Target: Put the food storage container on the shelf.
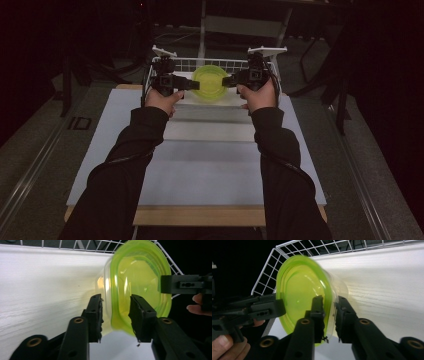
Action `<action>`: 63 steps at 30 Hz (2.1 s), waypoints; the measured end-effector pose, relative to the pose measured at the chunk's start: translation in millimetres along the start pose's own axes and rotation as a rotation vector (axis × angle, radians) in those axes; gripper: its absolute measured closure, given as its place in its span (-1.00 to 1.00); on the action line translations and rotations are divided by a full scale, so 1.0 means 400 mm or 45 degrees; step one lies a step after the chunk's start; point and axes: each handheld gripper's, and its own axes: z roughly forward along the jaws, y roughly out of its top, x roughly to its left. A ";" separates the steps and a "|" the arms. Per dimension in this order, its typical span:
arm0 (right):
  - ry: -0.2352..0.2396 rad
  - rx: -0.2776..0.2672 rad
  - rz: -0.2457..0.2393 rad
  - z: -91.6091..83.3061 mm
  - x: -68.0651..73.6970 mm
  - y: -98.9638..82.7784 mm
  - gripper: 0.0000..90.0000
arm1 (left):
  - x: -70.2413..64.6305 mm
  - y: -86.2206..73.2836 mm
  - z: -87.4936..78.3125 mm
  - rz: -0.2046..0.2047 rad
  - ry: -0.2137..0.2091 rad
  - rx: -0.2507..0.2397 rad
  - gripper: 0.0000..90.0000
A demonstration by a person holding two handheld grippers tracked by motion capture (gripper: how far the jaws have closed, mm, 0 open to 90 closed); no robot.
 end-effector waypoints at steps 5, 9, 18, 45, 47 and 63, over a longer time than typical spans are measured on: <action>-0.008 -0.031 -0.021 0.008 -0.004 0.005 0.44 | 0.001 0.001 0.006 0.009 0.003 -0.018 0.23; -0.003 -0.063 -0.059 0.016 -0.006 0.007 0.26 | 0.002 0.005 0.007 -0.011 -0.031 -0.037 0.07; 0.007 -0.137 -0.106 -0.010 0.002 0.010 0.04 | -0.004 0.007 -0.006 0.013 -0.003 -0.079 -0.06; 0.006 -0.082 -0.406 -0.018 0.030 -0.165 -0.07 | -0.021 -0.147 -0.113 0.366 -0.224 -0.305 -0.94; 0.001 -0.080 -0.431 -0.017 0.031 -0.178 -0.15 | -0.020 -0.163 -0.113 0.388 -0.244 -0.302 -0.96; 0.052 -0.178 -0.717 -0.051 0.033 -0.324 -0.63 | -0.002 -0.317 -0.149 0.569 -0.286 -0.328 -0.96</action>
